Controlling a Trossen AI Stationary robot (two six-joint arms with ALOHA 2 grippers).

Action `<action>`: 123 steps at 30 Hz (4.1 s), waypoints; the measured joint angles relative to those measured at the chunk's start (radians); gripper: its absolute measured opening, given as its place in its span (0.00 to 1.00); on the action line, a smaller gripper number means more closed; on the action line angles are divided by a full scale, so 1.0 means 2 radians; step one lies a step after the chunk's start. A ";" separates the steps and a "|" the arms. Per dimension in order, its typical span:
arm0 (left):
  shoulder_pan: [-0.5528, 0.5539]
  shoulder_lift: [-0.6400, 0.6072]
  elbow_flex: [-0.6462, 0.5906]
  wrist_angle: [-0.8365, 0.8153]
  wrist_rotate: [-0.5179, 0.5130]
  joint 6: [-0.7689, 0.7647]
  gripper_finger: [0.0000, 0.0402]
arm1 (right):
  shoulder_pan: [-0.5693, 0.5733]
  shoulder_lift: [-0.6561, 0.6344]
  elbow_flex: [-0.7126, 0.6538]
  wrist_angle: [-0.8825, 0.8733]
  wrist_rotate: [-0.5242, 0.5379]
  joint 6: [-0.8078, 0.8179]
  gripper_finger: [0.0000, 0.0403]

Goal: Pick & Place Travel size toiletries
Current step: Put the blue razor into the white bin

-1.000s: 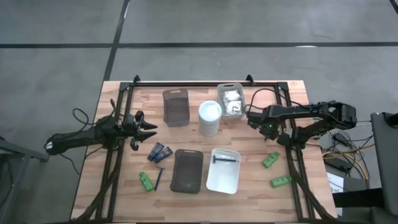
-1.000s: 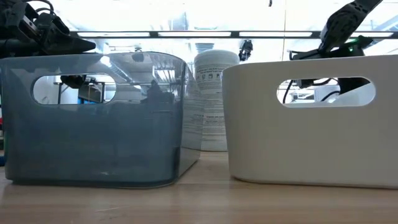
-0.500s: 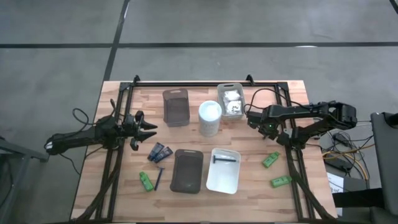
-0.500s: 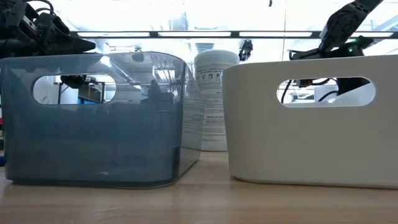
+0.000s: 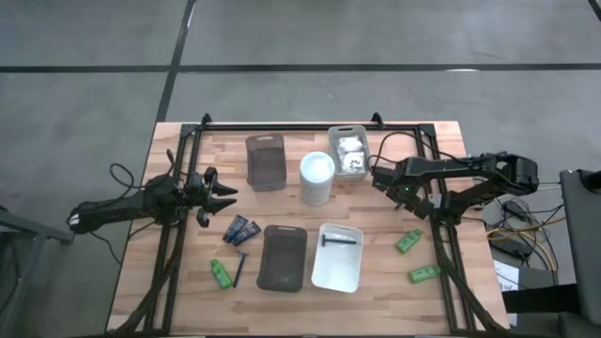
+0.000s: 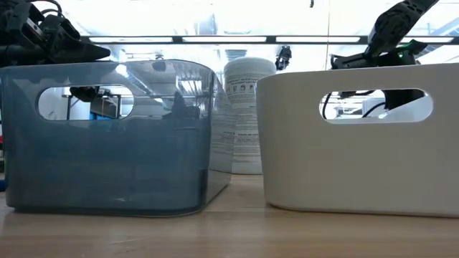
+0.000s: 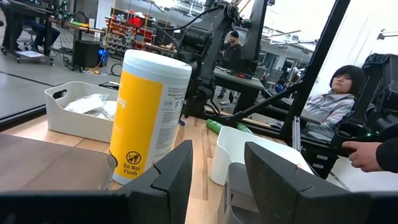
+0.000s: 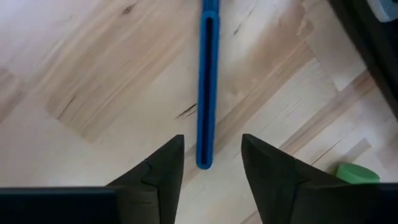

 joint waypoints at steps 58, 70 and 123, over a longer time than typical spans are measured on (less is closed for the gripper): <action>0.000 0.000 0.000 0.000 0.000 0.000 0.38 | 0.013 0.001 -0.028 0.073 -0.119 -0.639 0.14; 0.000 0.000 0.000 0.000 0.000 0.000 0.38 | 0.056 0.000 -0.029 0.094 -0.110 -0.802 0.08; 0.000 0.000 0.000 0.000 0.000 0.000 0.38 | 0.187 -0.091 0.174 0.071 -0.099 -0.864 0.08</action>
